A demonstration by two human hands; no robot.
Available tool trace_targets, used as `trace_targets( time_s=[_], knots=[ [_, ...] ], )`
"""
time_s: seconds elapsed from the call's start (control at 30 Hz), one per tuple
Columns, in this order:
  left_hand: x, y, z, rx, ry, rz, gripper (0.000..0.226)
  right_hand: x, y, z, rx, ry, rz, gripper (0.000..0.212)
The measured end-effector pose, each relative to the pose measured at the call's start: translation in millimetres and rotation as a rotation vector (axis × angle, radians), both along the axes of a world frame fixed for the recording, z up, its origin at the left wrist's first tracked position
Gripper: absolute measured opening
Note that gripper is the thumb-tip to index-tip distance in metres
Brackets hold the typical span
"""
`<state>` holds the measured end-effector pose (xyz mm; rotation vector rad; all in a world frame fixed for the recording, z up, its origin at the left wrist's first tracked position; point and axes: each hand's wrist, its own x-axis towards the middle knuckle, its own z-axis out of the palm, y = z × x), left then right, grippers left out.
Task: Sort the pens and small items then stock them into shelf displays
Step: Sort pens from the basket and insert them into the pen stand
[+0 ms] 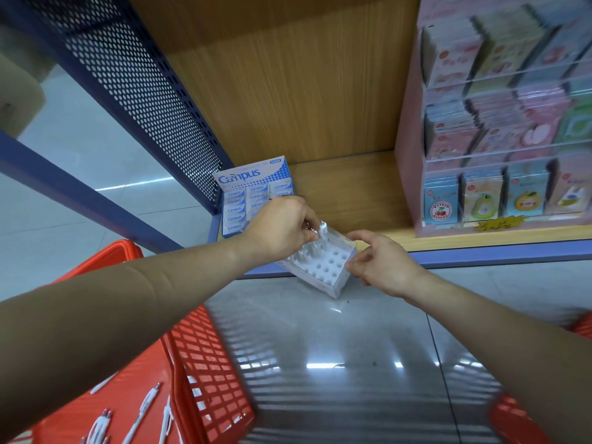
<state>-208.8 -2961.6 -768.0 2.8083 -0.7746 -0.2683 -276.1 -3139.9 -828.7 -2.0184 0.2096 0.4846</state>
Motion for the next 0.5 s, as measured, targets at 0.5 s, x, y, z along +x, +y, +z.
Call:
trace_targets(
  time_s=[0.5],
  knots=[
    [-63.4,109.6,123.2,-0.242,0.009,0.244,0.006,22.1,17.2,113.1,-0.334,-0.38,0.292,0.029]
  ],
)
